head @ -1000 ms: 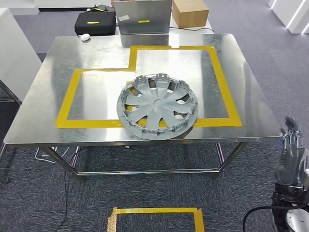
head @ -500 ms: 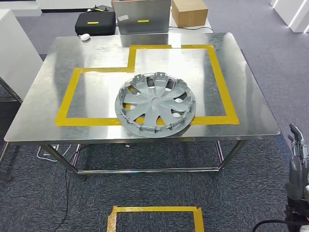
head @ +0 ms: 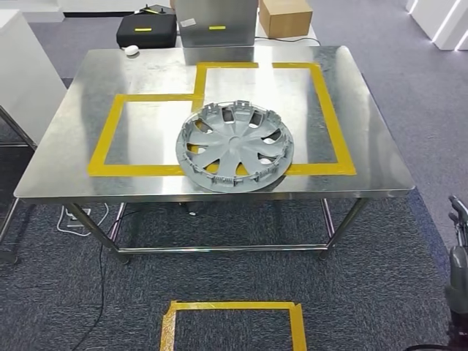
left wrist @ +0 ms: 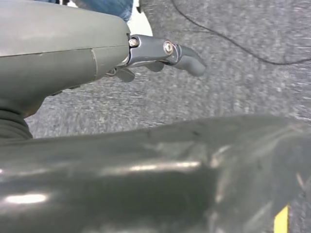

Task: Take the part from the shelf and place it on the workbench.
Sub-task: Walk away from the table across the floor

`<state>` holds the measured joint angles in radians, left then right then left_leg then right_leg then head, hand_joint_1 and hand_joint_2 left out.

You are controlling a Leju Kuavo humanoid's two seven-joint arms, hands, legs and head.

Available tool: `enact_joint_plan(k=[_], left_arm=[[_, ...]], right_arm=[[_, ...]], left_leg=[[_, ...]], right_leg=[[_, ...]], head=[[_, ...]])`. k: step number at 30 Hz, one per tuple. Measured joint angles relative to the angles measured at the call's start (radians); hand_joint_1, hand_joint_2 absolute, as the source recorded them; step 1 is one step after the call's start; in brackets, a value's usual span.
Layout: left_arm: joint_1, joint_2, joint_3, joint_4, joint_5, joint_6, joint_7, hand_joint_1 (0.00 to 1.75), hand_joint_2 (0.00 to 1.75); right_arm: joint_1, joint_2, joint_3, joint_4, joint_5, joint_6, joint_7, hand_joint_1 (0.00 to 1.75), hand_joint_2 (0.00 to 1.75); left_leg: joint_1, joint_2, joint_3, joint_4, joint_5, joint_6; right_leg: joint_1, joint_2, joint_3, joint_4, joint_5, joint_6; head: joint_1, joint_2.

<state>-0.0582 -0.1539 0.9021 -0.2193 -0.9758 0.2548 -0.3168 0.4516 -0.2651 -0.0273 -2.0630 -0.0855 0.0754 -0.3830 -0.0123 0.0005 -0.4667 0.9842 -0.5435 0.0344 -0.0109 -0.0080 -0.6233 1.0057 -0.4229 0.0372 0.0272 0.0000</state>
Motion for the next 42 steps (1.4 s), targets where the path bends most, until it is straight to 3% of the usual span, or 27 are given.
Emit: enact_joint_plan(k=[2, 5, 6, 7, 8, 10, 12, 13, 15, 17, 18, 20, 21, 22, 23, 24, 26, 28, 30, 32, 34, 36, 37, 38, 39, 40, 42], left_arm=[[0.002, -0.001, 0.001, 0.0, 0.0, 0.0, 0.002, 0.0, 0.0], [0.001, 0.001, 0.004, 0.0, -0.001, 0.002, 0.005, 0.0, 0.0], [0.001, 0.0, 0.005, 0.0, -0.002, 0.002, 0.007, 0.0, 0.0], [0.002, 0.0, 0.006, 0.0, -0.002, 0.002, 0.008, 0.0, 0.0], [0.002, 0.0, 0.006, 0.0, -0.003, 0.002, 0.008, 0.0, 0.0], [0.002, -0.001, 0.007, 0.0, -0.004, 0.001, 0.008, 0.0, 0.0], [0.001, -0.001, 0.007, 0.0, -0.005, 0.001, 0.009, 0.0, 0.0], [0.001, 0.0, 0.008, 0.0, -0.006, 0.001, 0.009, 0.0, 0.0], [0.001, 0.0, 0.008, 0.0, -0.007, 0.001, 0.009, 0.0, 0.0], [0.003, 0.001, 0.008, 0.0, -0.008, 0.0, 0.009, 0.0, 0.0], [0.004, 0.001, 0.008, 0.0, -0.009, 0.0, 0.009, 0.0, 0.0], [0.005, 0.001, 0.008, 0.0, -0.01, -0.002, 0.009, 0.0, 0.0], [0.005, 0.0, 0.008, 0.0, -0.011, -0.003, 0.009, 0.0, 0.0], [0.004, 0.0, 0.008, 0.0, -0.012, -0.004, 0.009, 0.0, 0.0], [0.004, -0.001, 0.008, 0.0, -0.014, -0.004, 0.009, 0.0, 0.0], [0.004, -0.001, 0.008, 0.0, -0.014, -0.004, 0.009, 0.0, 0.0], [0.004, 0.001, 0.008, 0.0, -0.015, -0.004, 0.009, 0.0, 0.0], [0.004, 0.003, 0.008, 0.0, -0.016, -0.003, 0.009, 0.0, 0.0], [0.004, 0.004, 0.009, 0.0, -0.016, -0.001, 0.01, 0.0, 0.0], [0.004, 0.002, 0.009, 0.0, -0.016, 0.0, 0.012, 0.0, 0.0], [0.003, 0.001, 0.01, 0.0, -0.017, 0.0, 0.013, 0.0, 0.0], [0.003, -0.001, 0.011, 0.0, -0.018, 0.001, 0.015, 0.0, 0.0], [0.004, -0.002, 0.012, 0.0, -0.018, 0.001, 0.015, 0.0, 0.0], [0.004, -0.004, 0.013, 0.0, -0.018, 0.001, 0.015, 0.0, 0.0], [0.004, -0.004, 0.013, 0.001, -0.018, 0.001, 0.014, 0.0, 0.0], [0.003, -0.005, 0.014, 0.0, -0.018, 0.0, 0.014, 0.0, 0.0], [0.003, -0.005, 0.014, 0.0, -0.019, 0.0, 0.014, 0.0, 0.0]], right_arm=[[0.015, -0.002, -0.007, -0.007, 0.001, 0.006, 0.003, 0.0, 0.0], [0.028, -0.003, -0.017, -0.011, 0.004, 0.014, 0.007, 0.0, 0.0], [0.032, -0.003, -0.019, -0.011, 0.005, 0.016, 0.008, 0.0, 0.0], [0.037, -0.003, -0.02, -0.011, 0.006, 0.017, 0.009, 0.0, 0.0], [0.042, -0.004, -0.021, -0.012, 0.008, 0.018, 0.01, 0.0, 0.0], [0.049, -0.004, -0.023, -0.016, 0.01, 0.019, 0.012, 0.0, 0.0], [0.053, -0.004, -0.025, -0.022, 0.012, 0.022, 0.013, 0.0, 0.0], [0.055, -0.005, -0.027, -0.024, 0.014, 0.023, 0.014, 0.0, 0.0], [0.061, -0.005, -0.029, -0.027, 0.019, 0.025, 0.018, 0.0, 0.0], [0.065, -0.006, -0.031, -0.027, 0.025, 0.026, 0.023, 0.0, 0.0], [0.065, -0.006, -0.031, -0.027, 0.028, 0.026, 0.026, 0.0, 0.0], [0.066, -0.006, -0.031, -0.027, 0.034, 0.025, 0.032, 0.0, 0.0], [0.066, -0.006, -0.031, -0.027, 0.037, 0.024, 0.033, 0.0, 0.0], [0.066, -0.006, -0.031, -0.027, 0.039, 0.023, 0.035, 0.0, 0.0], [0.066, -0.006, -0.031, -0.027, 0.04, 0.022, 0.037, 0.0, 0.0], [0.066, -0.006, -0.031, -0.027, 0.042, 0.02, 0.038, 0.0, 0.0], [0.066, -0.006, -0.031, -0.027, 0.048, 0.016, 0.043, 0.0, 0.0], [0.066, -0.006, -0.032, -0.027, 0.062, 0.007, 0.054, 0.0, 0.0], [0.07, -0.006, -0.035, -0.027, 0.082, -0.009, 0.068, 0.0, 0.0], [0.077, -0.006, -0.039, -0.027, 0.1, -0.029, 0.081, 0.0, 0.0], [0.083, -0.005, -0.042, -0.027, 0.111, -0.047, 0.094, 0.0, 0.0], [0.089, -0.003, -0.045, -0.026, 0.115, -0.06, 0.105, 0.0, 0.0], [0.092, -0.001, -0.045, -0.026, 0.117, -0.064, 0.109, 0.0, 0.0], [0.095, 0.0, -0.046, -0.025, 0.118, -0.067, 0.112, 0.0, 0.0], [0.096, 0.001, -0.046, -0.025, 0.12, -0.069, 0.115, 0.0, 0.0], [0.097, 0.002, -0.047, -0.025, 0.122, -0.072, 0.117, 0.0, 0.0], [0.096, 0.002, -0.048, -0.025, 0.125, -0.075, 0.121, 0.0, 0.0]], left_leg=[[0.003, 0.003, -0.013, -0.008, 0.022, 0.012], [0.004, 0.008, -0.045, -0.01, 0.051, 0.022], [0.003, 0.009, -0.058, -0.008, 0.06, 0.022], [0.003, 0.01, -0.072, -0.006, 0.069, 0.021], [0.004, 0.01, -0.086, -0.003, 0.077, 0.019], [0.005, 0.01, -0.11, 0.007, 0.09, 0.011], [0.003, 0.01, -0.127, 0.021, 0.099, 0.001], [0.002, 0.01, -0.133, 0.026, 0.104, -0.005], [0.001, 0.01, -0.139, 0.028, 0.115, -0.015], [0.003, 0.008, -0.148, 0.046, 0.089, -0.026], [0.005, 0.008, -0.157, 0.08, 0.052, -0.031], [0.008, 0.007, -0.185, 0.201, -0.046, -0.04], [0.009, 0.007, -0.195, 0.263, -0.078, -0.041], [0.009, 0.007, -0.195, 0.301, -0.089, -0.041], [0.009, 0.007, -0.178, 0.3, -0.078, -0.039], [0.009, 0.006, -0.144, 0.259, -0.052, -0.034], [0.006, 0.004, -0.052, 0.114, -0.003, -0.018], [0.001, 0.003, -0.002, 0.016, 0.011, -0.005], [-0.002, 0.003, -0.004, -0.003, 0.014, 0.0], [0.001, 0.006, -0.014, -0.013, 0.03, 0.009], [0.005, 0.01, -0.03, -0.019, 0.048, 0.019], [0.003, 0.012, -0.054, -0.017, 0.063, 0.023], [0.003, 0.013, -0.066, -0.015, 0.072, 0.023], [0.002, 0.014, -0.079, -0.012, 0.08, 0.022], [0.003, 0.014, -0.091, -0.009, 0.087, 0.02], [0.004, 0.015, -0.102, -0.004, 0.093, 0.017], [0.003, 0.014, -0.121, 0.009, 0.101, 0.008]], right_leg=[[-0.003, 0.003, -0.015, 0.023, -0.034, 0.011], [-0.004, 0.005, -0.062, 0.18, -0.17, 0.021], [-0.005, 0.005, -0.069, 0.235, -0.195, 0.024], [-0.005, 0.005, -0.064, 0.266, -0.198, 0.026], [-0.006, 0.005, -0.041, 0.262, -0.18, 0.028], [-0.01, 0.005, 0.053, 0.154, -0.131, 0.032], [-0.011, 0.006, 0.15, 0.018, -0.126, 0.03], [-0.01, 0.006, 0.172, -0.02, -0.134, 0.025], [-0.008, 0.006, 0.169, -0.038, -0.137, 0.008], [-0.009, 0.003, 0.155, -0.039, -0.126, -0.01], [-0.01, 0.001, 0.148, -0.039, -0.118, -0.019], [-0.009, -0.001, 0.133, -0.038, -0.103, -0.029], [-0.008, -0.001, 0.126, -0.036, -0.096, -0.03], [-0.006, -0.001, 0.117, -0.033, -0.089, -0.03], [-0.005, -0.001, 0.108, -0.029, -0.082, -0.03], [-0.004, 0.0, 0.099, -0.024, -0.077, -0.029], [-0.001, 0.001, 0.082, -0.016, -0.069, -0.025], [0.0, -0.001, 0.071, -0.013, -0.059, -0.015], [-0.002, -0.002, 0.062, -0.013, -0.045, -0.003], [-0.003, 0.0, 0.048, -0.001, -0.062, 0.007], [-0.004, 0.004, 0.017, 0.074, -0.133, 0.016], [-0.006, 0.005, -0.023, 0.206, -0.212, 0.024], [-0.006, 0.005, -0.032, 0.255, -0.226, 0.027], [-0.007, 0.005, -0.025, 0.271, -0.217, 0.03], [-0.009, 0.005, 0.001, 0.248, -0.19, 0.032], [-0.011, 0.005, 0.044, 0.19, -0.158, 0.034], [-0.013, 0.006, 0.144, 0.04, -0.131, 0.034]], head=[[0.001, 0.0], [0.005, 0.0], [0.006, 0.0], [0.006, 0.0], [0.006, 0.0], [0.006, 0.0], [0.007, 0.0], [0.008, 0.0], [0.008, 0.0], [0.006, 0.0], [0.005, 0.0], [0.002, 0.0], [0.001, 0.0], [0.001, 0.0], [0.001, 0.0], [0.001, 0.0], [0.001, 0.0], [0.002, 0.0], [0.002, 0.0], [0.003, 0.0], [0.007, 0.0], [0.012, 0.0], [0.012, 0.0], [0.012, 0.0], [0.012, 0.0], [0.012, 0.0], [0.013, 0.0]])
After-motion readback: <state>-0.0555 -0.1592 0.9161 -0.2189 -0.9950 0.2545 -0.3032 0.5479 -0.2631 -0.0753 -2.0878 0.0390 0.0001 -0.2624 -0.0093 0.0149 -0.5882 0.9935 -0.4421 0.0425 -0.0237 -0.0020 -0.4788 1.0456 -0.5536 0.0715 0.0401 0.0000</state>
